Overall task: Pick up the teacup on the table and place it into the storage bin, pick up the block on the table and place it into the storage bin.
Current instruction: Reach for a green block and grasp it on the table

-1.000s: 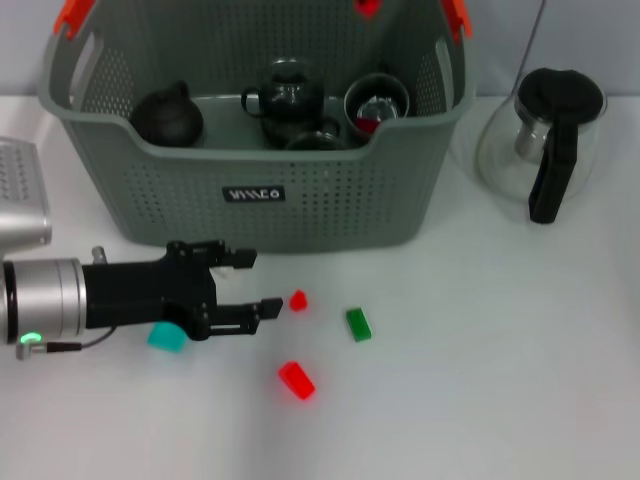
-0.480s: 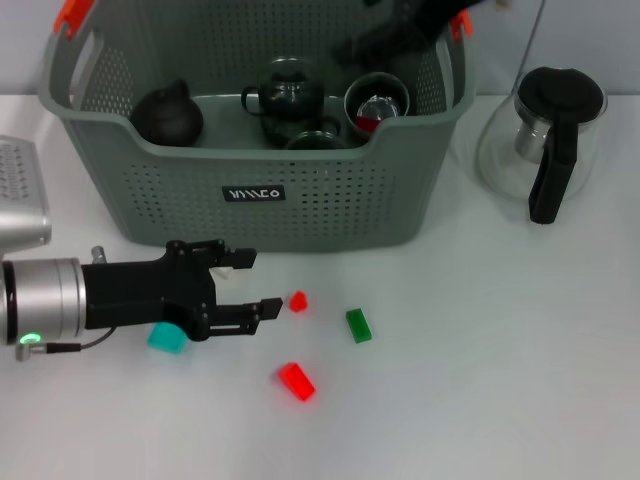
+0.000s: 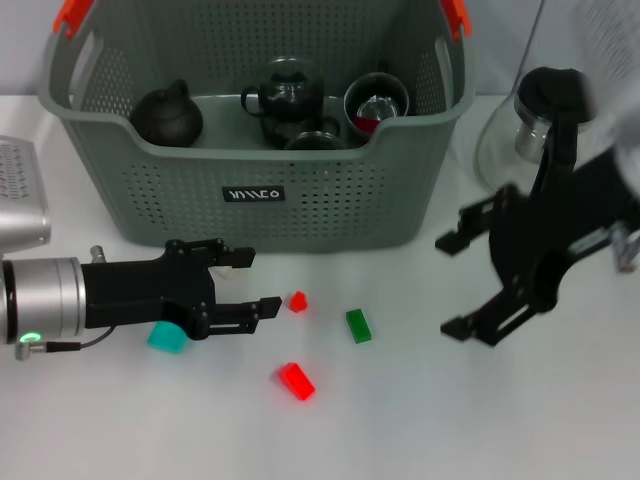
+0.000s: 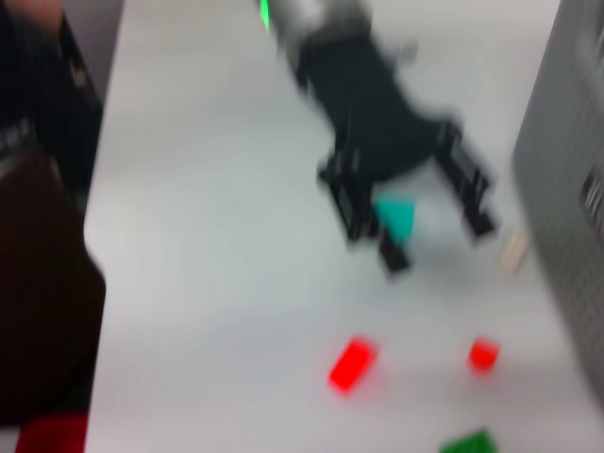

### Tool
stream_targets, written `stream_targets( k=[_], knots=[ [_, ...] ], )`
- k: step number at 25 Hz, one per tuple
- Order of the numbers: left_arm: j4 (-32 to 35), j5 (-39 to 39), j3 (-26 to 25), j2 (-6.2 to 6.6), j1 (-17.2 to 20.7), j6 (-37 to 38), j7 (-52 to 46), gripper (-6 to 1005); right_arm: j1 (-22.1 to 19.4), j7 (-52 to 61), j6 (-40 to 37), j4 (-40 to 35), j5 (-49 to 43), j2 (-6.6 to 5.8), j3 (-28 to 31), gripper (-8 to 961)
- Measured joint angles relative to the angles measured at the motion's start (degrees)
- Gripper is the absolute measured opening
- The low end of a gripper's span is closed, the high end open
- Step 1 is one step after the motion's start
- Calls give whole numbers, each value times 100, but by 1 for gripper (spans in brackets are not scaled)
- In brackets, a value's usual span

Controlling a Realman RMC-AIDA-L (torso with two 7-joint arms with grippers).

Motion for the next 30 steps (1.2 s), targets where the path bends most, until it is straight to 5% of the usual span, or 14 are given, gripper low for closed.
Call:
stream_targets(
  k=[17, 30],
  knots=[
    [-77, -10, -9, -45, 11, -13, -52, 751, 1128, -471, 3602, 3523, -147, 119, -2535, 942],
    [-86, -10, -8, -44, 33, -18, -54, 751, 1322, -1023, 4407, 4391, 548, 124, -2715, 937]
  ],
)
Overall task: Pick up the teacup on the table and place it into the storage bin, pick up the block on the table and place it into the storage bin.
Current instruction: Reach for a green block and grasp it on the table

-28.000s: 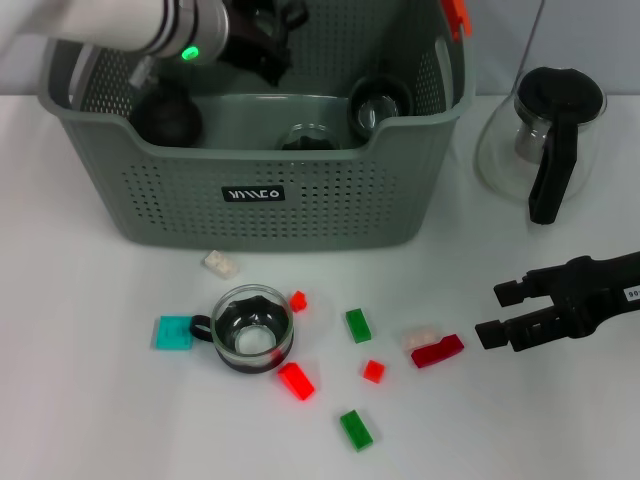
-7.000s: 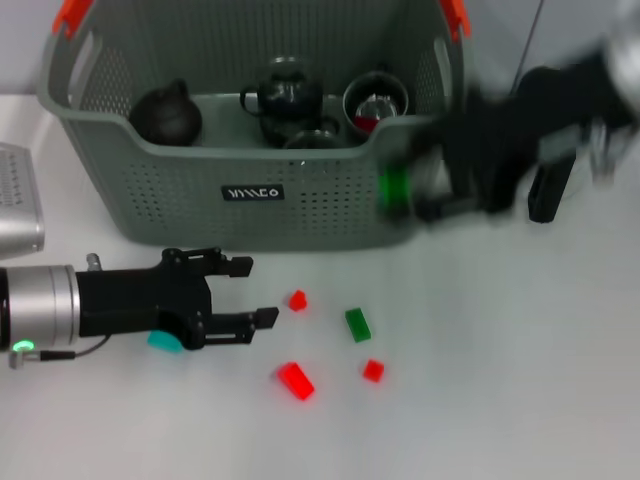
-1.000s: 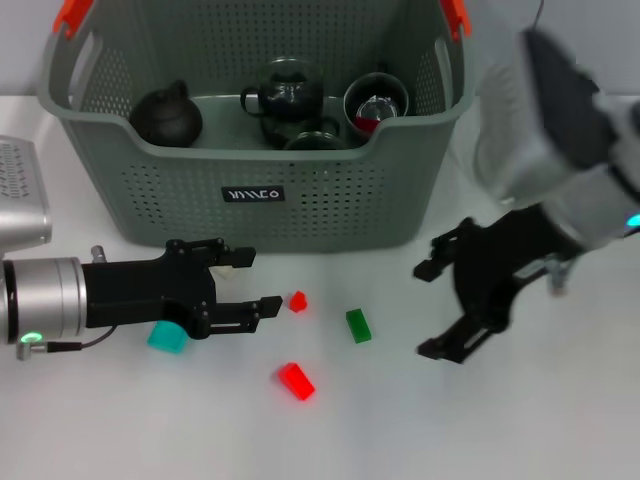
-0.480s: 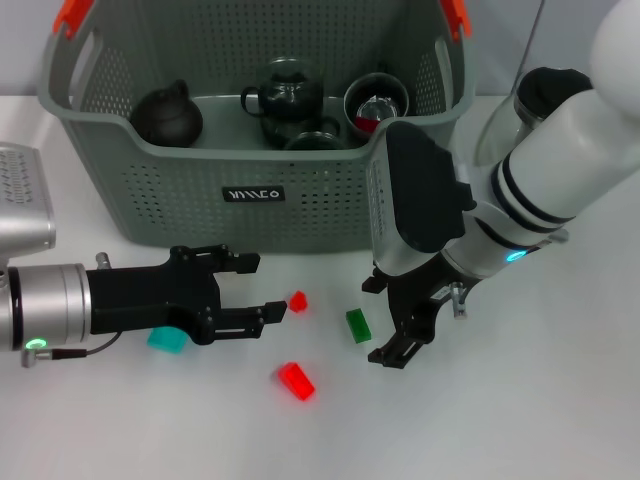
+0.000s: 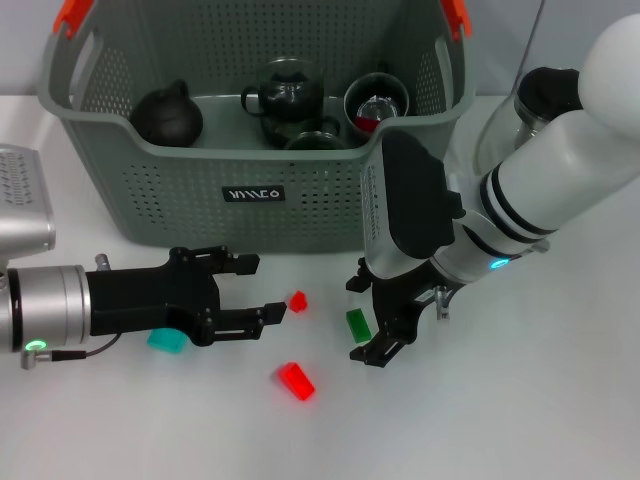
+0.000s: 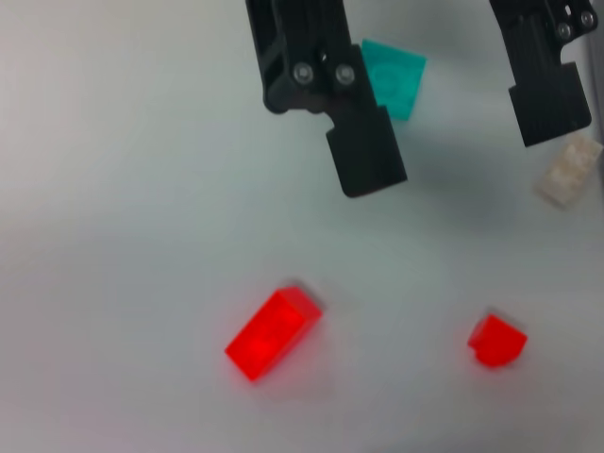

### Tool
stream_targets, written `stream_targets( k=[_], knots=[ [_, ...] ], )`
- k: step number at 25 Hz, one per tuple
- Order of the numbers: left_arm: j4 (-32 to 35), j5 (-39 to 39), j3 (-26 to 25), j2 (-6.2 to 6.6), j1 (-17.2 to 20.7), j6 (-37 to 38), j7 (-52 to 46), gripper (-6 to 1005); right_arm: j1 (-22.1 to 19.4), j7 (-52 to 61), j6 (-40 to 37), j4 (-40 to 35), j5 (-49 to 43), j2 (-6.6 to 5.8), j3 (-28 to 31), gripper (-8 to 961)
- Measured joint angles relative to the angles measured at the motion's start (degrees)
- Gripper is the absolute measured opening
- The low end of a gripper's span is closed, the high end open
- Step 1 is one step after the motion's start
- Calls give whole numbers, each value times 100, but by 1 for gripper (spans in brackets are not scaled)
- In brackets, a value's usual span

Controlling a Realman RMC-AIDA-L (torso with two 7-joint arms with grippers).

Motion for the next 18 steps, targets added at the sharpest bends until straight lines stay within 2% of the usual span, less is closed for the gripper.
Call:
stream_targets(
  k=[12, 18],
  knots=[
    [0, 0, -1, 0, -6, -58, 0, 751, 16, -204, 346, 392, 310, -12, 32, 932],
    [0, 0, 0, 0, -4, -61, 0, 751, 6, -270, 399, 465, 372, -14, 39, 743]
  ],
)
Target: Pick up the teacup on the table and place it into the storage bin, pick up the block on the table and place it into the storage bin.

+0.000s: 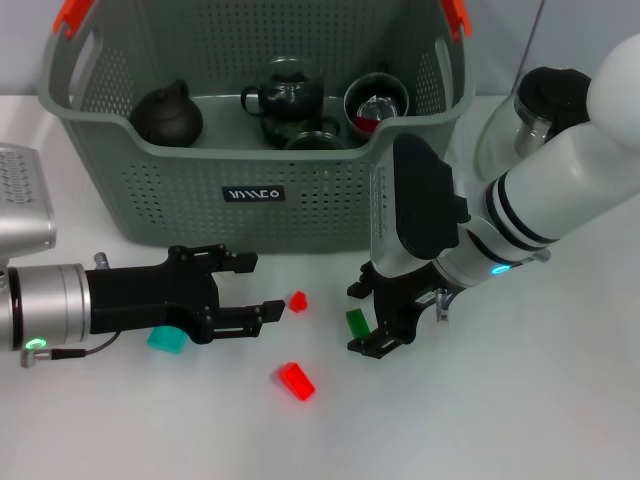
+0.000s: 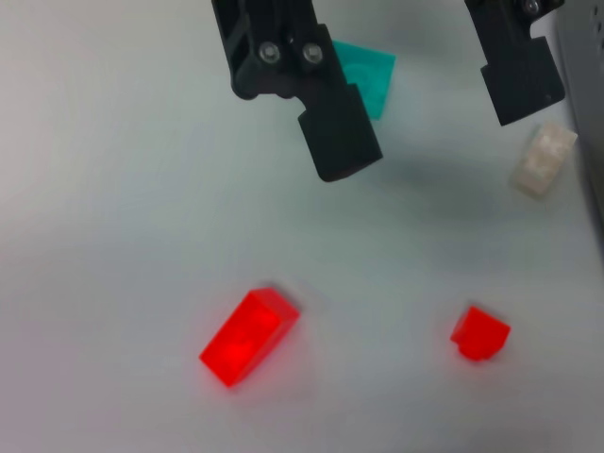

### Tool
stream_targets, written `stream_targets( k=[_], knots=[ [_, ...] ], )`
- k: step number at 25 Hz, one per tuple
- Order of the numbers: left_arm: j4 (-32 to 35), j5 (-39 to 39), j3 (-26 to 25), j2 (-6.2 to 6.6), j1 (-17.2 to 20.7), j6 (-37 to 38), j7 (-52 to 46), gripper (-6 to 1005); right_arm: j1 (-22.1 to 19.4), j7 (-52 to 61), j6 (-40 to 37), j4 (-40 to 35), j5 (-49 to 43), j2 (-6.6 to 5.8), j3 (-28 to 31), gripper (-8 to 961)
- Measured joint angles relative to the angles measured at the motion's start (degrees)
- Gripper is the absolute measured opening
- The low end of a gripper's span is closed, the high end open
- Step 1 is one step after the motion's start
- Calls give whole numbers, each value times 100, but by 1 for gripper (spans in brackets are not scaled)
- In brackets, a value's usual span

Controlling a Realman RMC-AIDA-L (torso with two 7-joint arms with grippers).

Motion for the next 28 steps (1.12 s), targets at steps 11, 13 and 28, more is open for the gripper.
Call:
stream_targets(
  k=[11, 13, 28],
  knots=[
    [-4, 0, 0, 0, 14, 0, -15, 751, 17, -151, 99, 204, 183, 2, 10, 717],
    [-8, 0, 0, 0, 15, 0, -16, 751, 16, -151, 112, 218, 187, 1, 14, 709],
    [-9, 0, 0, 0, 15, 1, -29, 750, 17, -65, 27, 291, 189, -19, 15, 458]
  ],
)
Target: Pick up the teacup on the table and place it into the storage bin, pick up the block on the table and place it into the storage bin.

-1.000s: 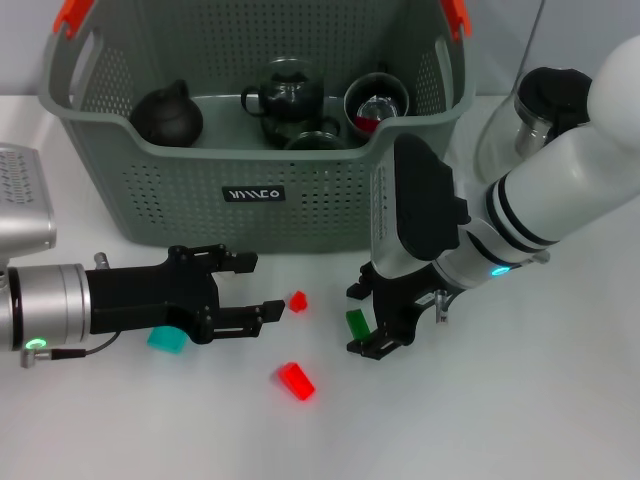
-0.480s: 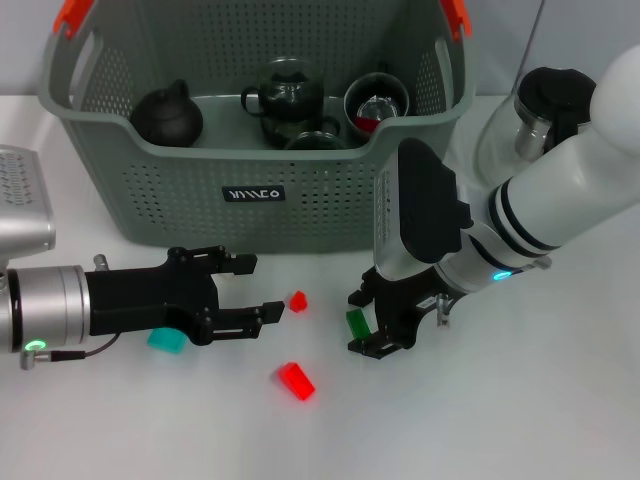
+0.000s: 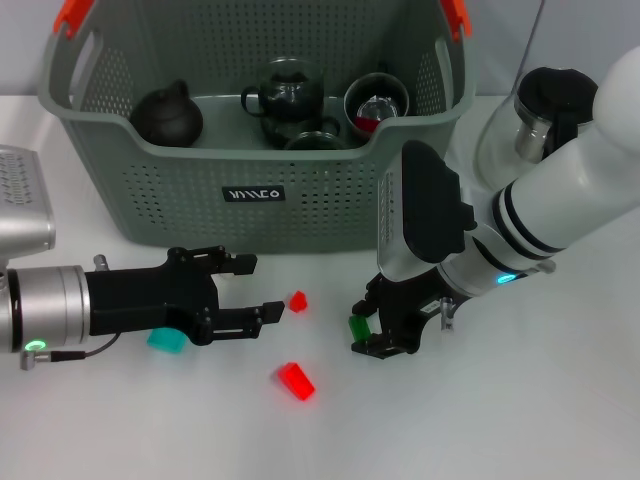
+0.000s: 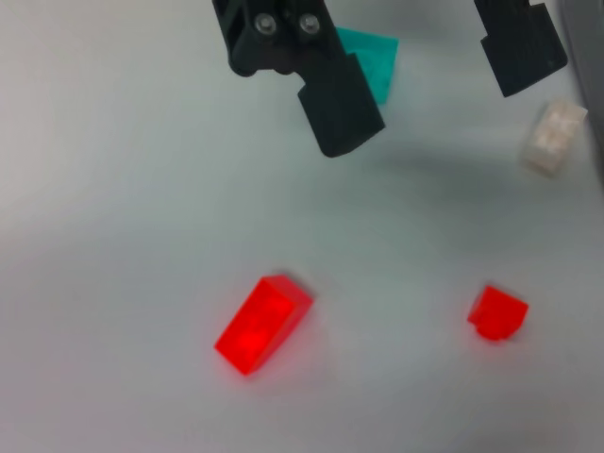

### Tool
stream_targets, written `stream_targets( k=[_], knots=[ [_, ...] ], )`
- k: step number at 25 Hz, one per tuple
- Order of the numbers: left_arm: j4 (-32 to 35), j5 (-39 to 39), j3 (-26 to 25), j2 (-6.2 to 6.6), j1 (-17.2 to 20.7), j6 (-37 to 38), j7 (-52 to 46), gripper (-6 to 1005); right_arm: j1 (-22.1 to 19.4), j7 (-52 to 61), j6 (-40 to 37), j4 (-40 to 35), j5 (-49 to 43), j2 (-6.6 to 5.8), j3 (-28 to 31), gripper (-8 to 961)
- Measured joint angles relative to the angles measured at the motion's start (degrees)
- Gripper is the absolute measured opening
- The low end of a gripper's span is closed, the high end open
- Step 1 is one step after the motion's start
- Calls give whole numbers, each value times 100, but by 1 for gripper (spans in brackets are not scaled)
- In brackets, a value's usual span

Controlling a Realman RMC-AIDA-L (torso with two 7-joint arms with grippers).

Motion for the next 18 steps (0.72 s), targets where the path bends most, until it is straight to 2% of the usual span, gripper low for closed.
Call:
stream_targets(
  k=[5, 8, 12, 15, 18],
  knots=[
    [9, 0, 0, 0, 2, 35, -66, 750, -77, 100, -244, -215, -14, -30, 49, 458],
    [25, 20, -31, 5, 8, 43, -89, 750, -272, 288, -564, -675, -63, -106, 179, 458],
    [47, 59, -141, 28, 45, 60, -92, 750, -760, 699, -1291, -1813, -282, -198, 538, 457],
    [102, 60, -194, 45, 140, 83, -81, 750, -1084, 931, -1905, -2667, -498, -188, 1000, 457],
    [203, 62, -260, 55, 230, 163, -73, 750, -1242, 1204, -2792, -3502, -590, -156, 1638, 457]
  ],
)
